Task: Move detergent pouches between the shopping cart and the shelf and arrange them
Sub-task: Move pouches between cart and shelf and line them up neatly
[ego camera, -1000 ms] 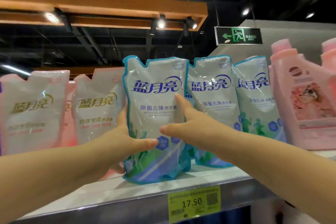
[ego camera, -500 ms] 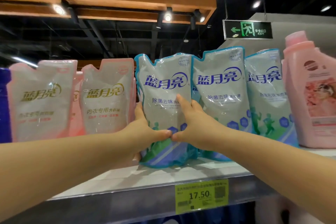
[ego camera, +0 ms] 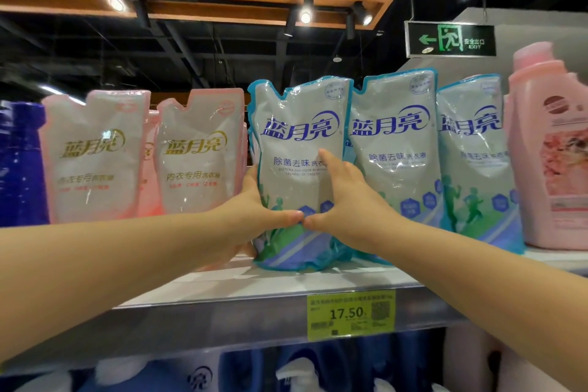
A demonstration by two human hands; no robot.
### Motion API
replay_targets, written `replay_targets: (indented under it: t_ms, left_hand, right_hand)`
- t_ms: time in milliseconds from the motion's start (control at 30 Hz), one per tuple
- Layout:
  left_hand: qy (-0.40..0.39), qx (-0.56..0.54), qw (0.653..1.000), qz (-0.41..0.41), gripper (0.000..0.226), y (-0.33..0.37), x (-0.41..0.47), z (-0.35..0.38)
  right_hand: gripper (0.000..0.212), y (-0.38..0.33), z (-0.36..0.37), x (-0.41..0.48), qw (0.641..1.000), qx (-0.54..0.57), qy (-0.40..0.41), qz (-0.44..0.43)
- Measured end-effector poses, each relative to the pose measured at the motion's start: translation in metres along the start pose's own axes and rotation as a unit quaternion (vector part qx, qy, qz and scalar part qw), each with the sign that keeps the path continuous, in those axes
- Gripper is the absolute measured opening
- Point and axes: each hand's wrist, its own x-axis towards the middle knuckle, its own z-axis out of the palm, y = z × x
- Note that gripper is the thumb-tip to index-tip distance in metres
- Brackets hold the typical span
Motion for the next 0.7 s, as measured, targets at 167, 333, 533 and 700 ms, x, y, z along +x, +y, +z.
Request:
replay_targets:
  t_ms: [167,333,533,700]
  left_hand:
    - [0.007,-0.005,1.000,-0.007,0.109,0.001,0.000,0.002]
    - [0.021,0.022,0.999,-0.032,0.113,0.002,-0.010,-0.002]
    - [0.053,-0.009,0.998,-0.032,0.115,0.007,-0.012,0.004]
    - [0.066,0.040,0.996,-0.043,0.120,0.011,-0.010,0.013]
  right_hand:
    - [0.102,0.005,0.001,0.001,1.000,0.010,-0.005,-0.004]
    - [0.089,0.016,-0.029,-0.015,0.999,0.047,0.024,0.001]
    - [0.086,0.066,-0.073,-0.024,0.988,-0.026,0.124,0.091]
    - [0.083,0.093,-0.068,-0.016,0.988,0.016,0.071,0.133]
